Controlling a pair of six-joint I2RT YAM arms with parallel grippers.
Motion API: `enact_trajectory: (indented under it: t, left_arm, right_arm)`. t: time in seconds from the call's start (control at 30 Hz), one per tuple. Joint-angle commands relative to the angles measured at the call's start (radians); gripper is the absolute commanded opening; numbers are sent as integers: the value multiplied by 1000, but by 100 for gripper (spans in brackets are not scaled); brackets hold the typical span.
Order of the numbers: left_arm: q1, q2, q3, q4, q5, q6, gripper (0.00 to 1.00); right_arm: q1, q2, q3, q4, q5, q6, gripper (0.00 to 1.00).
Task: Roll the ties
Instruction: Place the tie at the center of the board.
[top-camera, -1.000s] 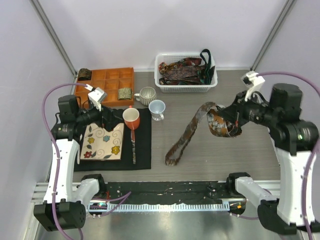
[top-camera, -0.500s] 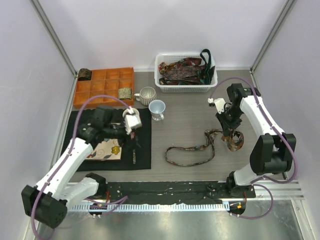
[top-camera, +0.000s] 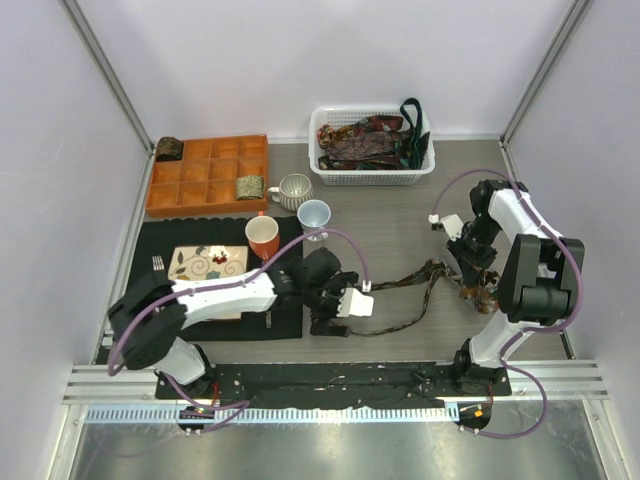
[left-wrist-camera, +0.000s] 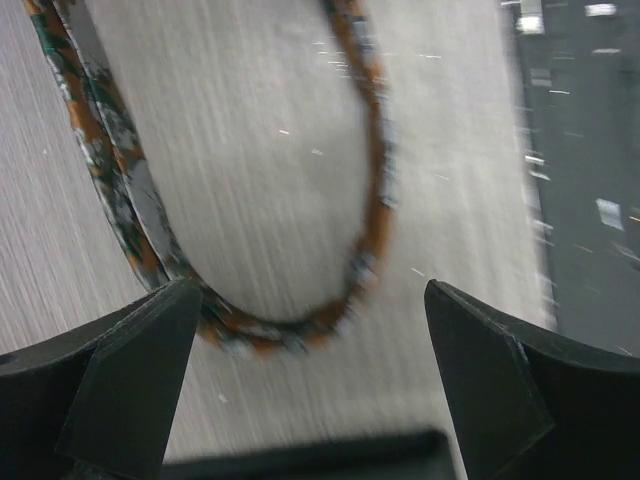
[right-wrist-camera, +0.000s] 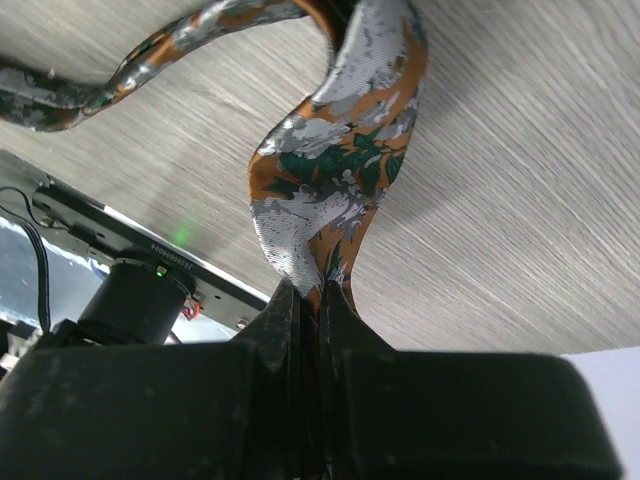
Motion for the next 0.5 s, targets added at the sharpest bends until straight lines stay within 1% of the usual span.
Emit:
enact_trajectory:
  t: [0.0, 0.07, 0.2, 0.33, 0.47]
  left_arm:
    - [-23, 98, 65, 210, -131, 28, 100]
    - [-36, 113, 52, 258, -161, 32, 100]
    - [-86, 135, -6, 330, -243, 90, 100]
    - [-86, 169, -14, 413, -414, 66, 100]
    - [-67, 158, -29, 434, -464, 55, 97]
  right_arm:
    - [2, -6, -5, -40, -17, -71, 1]
    - [2, 1, -5, -43, -20, -74, 1]
    - [2, 5, -16, -52, -23, -98, 1]
    - [4, -9, -35, -60, 0, -144, 1]
    - [2, -8, -42, -63, 3, -170, 1]
